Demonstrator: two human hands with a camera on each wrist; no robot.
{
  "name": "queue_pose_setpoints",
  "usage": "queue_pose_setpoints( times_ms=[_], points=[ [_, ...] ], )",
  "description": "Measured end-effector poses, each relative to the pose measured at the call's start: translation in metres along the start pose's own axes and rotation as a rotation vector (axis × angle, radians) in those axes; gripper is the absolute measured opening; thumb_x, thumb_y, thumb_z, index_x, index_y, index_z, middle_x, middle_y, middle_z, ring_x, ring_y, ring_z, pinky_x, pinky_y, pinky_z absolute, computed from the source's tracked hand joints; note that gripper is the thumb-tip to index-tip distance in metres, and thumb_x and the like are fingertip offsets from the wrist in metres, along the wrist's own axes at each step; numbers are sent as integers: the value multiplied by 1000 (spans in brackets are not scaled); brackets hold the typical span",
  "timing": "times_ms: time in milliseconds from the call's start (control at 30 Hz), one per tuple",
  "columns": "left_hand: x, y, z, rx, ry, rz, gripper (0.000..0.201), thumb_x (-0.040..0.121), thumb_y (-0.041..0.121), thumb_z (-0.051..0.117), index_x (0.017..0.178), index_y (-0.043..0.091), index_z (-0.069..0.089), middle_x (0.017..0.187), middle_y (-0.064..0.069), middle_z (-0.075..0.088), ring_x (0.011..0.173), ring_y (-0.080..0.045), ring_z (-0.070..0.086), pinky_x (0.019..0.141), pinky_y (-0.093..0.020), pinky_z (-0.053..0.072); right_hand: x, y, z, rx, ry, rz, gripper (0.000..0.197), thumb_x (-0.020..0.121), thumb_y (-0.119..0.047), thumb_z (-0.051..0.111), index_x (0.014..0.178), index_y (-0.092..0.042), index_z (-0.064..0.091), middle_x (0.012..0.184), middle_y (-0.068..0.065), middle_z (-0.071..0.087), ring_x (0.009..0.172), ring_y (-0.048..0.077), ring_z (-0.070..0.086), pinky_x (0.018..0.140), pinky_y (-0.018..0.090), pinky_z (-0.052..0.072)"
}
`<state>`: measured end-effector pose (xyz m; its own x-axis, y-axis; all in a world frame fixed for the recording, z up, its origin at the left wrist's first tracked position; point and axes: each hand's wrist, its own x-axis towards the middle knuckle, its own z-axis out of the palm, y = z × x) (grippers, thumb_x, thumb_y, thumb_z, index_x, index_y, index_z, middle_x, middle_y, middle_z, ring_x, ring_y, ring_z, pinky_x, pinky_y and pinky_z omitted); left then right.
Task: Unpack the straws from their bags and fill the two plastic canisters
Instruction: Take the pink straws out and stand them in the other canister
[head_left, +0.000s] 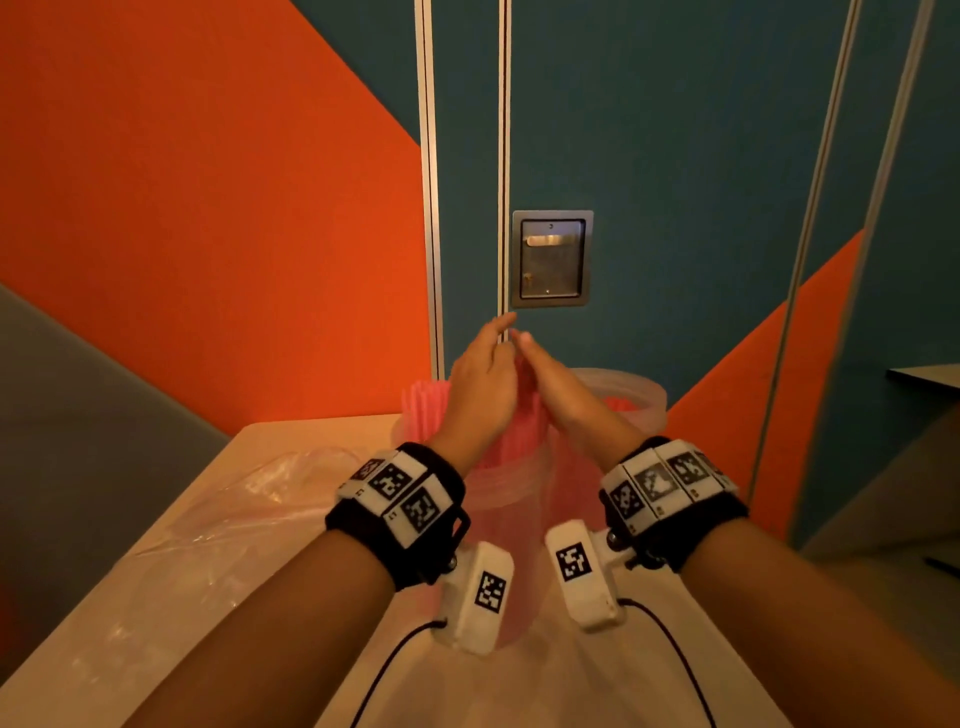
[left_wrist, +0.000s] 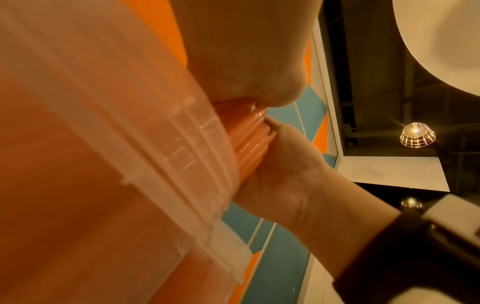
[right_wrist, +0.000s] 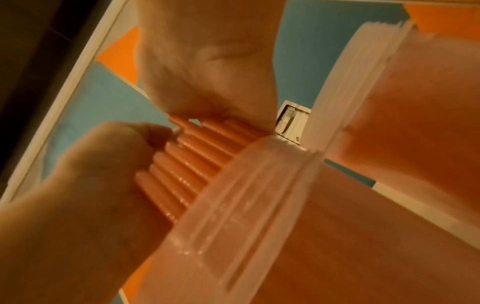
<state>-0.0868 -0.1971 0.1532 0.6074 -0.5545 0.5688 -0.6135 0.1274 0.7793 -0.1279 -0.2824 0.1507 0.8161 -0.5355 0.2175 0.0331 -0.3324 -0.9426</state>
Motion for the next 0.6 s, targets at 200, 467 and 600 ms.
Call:
queue_pose_setpoints(
  times_ms=[200, 467, 600],
  points=[
    [24, -15, -10, 699, -446, -265, 53, 98, 49, 12, 148, 33, 14, 156, -1, 20, 145, -29, 10, 114, -58, -4, 6, 4, 6, -536, -71, 71, 52, 102, -17, 30, 148, -8, 9, 157, 9, 6, 146, 26, 3, 118, 38, 3],
    [16, -11, -28, 724, -455, -151, 63, 89, 66, 2, 146, 40, -7, 154, 10, -22, 141, -25, -24, 105, -64, -18, -4, 15, -23, -41, 207, -90, 55, 99, -45, 22, 143, -16, 32, 151, 3, 31, 140, 16, 26, 107, 24, 20],
    [14, -21, -31, 817, -672, -193, 56, 93, 60, 6, 146, 42, -2, 158, 5, -6, 146, -25, -3, 112, -61, -6, -12, 18, -23, -128, 50, -103, 58, 95, -54, 22, 143, -23, 33, 152, 0, 29, 142, 14, 21, 115, 31, 17]
  ],
)
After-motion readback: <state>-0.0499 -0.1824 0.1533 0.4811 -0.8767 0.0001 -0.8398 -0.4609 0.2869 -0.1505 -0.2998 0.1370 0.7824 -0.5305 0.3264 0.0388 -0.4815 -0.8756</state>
